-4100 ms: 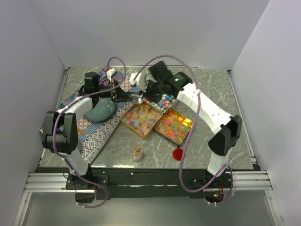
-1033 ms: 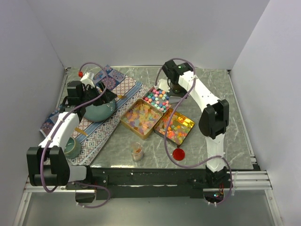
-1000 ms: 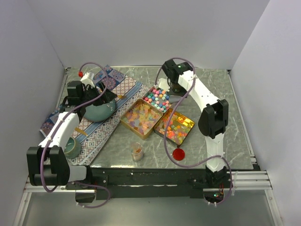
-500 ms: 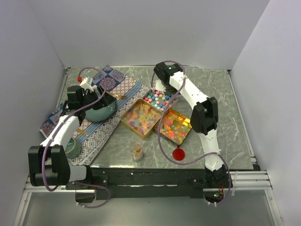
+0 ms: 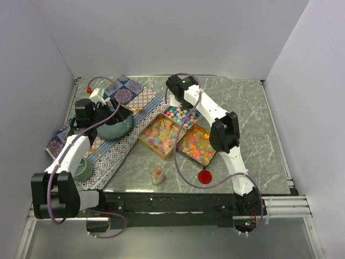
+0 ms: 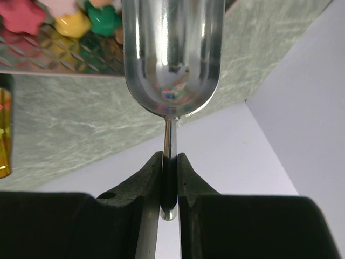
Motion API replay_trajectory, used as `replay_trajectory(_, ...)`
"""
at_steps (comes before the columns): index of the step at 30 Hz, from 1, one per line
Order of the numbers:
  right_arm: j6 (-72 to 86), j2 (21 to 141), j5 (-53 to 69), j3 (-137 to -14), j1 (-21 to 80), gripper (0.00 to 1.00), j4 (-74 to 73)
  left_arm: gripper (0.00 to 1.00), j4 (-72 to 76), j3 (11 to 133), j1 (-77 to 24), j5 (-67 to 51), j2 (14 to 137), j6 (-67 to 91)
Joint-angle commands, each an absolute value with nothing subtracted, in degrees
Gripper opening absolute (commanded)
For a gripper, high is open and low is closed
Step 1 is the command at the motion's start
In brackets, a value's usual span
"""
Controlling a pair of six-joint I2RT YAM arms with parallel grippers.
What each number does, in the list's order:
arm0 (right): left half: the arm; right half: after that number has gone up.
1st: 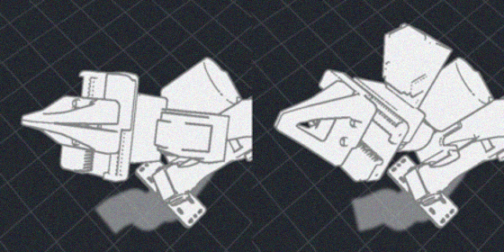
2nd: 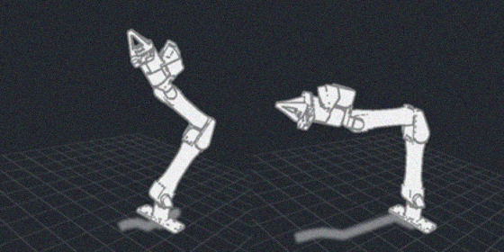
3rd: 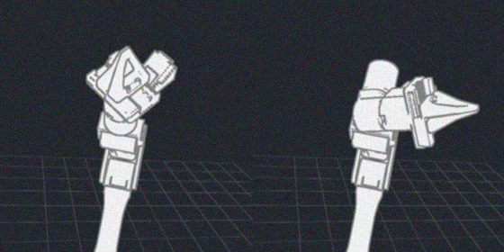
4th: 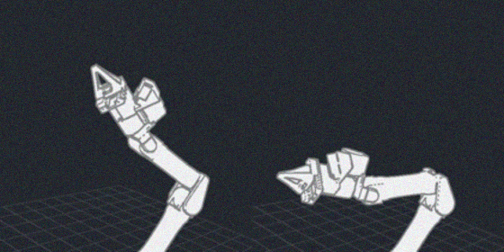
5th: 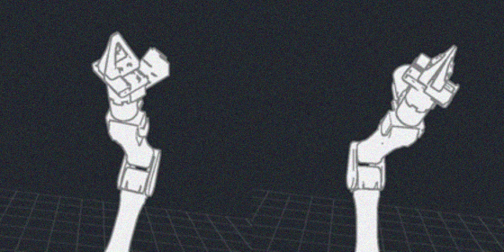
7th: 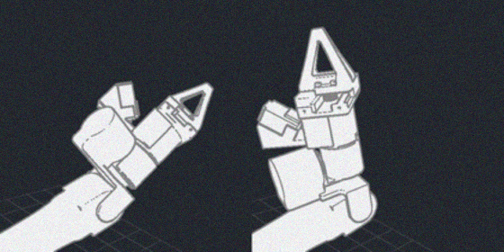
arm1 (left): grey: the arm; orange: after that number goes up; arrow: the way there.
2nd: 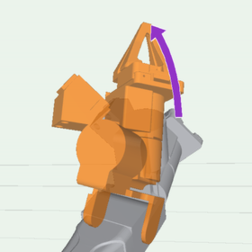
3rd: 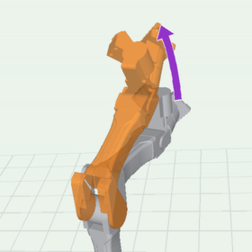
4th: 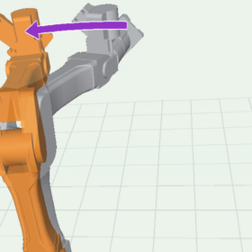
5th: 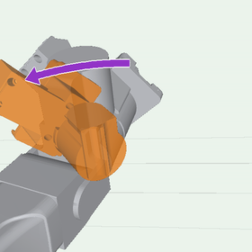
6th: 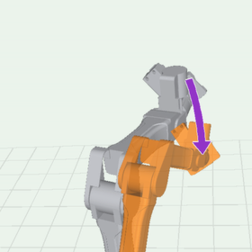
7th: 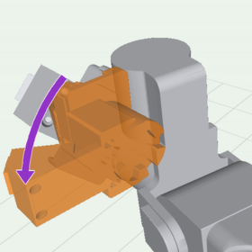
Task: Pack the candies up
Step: Scoop the fake candies from the storage box.
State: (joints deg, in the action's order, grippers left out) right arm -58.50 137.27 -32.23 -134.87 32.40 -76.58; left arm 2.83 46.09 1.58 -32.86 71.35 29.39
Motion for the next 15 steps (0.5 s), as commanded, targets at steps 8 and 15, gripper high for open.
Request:
replay_trajectory(8, -66.6, 134.3, -20.1, -126.9, 32.7, 0.0, -75.2, 0.83, 5.0, 46.4, 1.8, -33.7, 74.9, 28.5)
replay_trajectory(15, -65.7, 139.6, -19.2, -130.5, 32.1, 0.0, -73.5, 0.83, 2.6, 48.7, 1.8, -33.4, 78.8, 27.1)
